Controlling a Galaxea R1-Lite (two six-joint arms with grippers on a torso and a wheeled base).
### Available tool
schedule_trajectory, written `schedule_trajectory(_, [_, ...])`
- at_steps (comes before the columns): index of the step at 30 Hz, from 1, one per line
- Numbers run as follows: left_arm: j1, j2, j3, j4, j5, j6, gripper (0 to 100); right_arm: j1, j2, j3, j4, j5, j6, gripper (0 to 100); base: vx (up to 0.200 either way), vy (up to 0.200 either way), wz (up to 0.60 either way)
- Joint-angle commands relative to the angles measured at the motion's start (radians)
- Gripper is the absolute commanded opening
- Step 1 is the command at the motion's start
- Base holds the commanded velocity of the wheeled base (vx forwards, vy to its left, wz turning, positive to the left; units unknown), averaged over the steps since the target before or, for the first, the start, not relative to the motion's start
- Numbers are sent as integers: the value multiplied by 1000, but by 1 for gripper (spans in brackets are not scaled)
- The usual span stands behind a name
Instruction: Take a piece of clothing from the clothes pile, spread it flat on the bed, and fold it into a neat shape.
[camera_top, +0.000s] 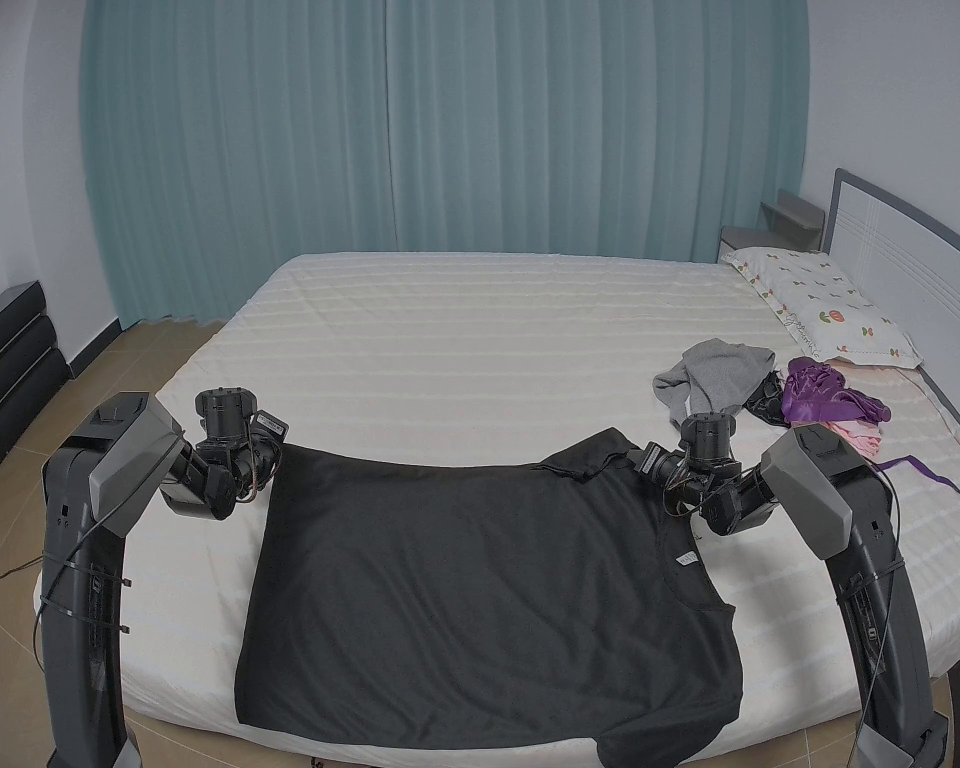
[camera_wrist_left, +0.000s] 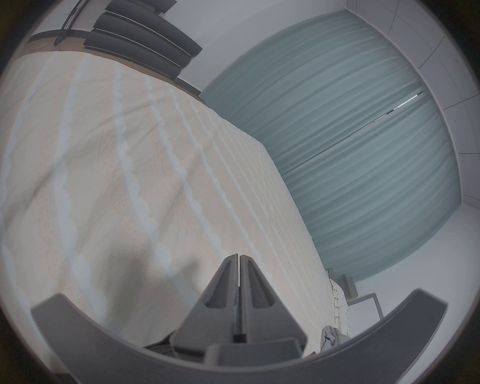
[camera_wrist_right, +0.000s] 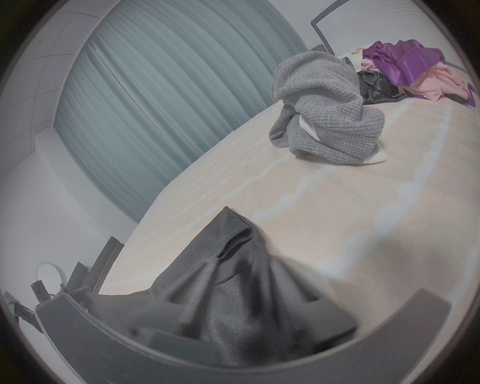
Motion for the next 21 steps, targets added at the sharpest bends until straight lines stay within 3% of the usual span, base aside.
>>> schedule_trajectory(1, [0,2,-1,-1,0,0,0,-9,0,-4,-5,-1,2,0,0,0,0])
schedule_trajectory(11, [11,-14,-11,-5,5,-4,0,-50,-83,5,-37,-4,59,0,0,0,0])
schedule_trajectory(21, [22,-12,-16,-106,59,-15,0,-66,-78,5,-135,-59,63,0,0,0,0])
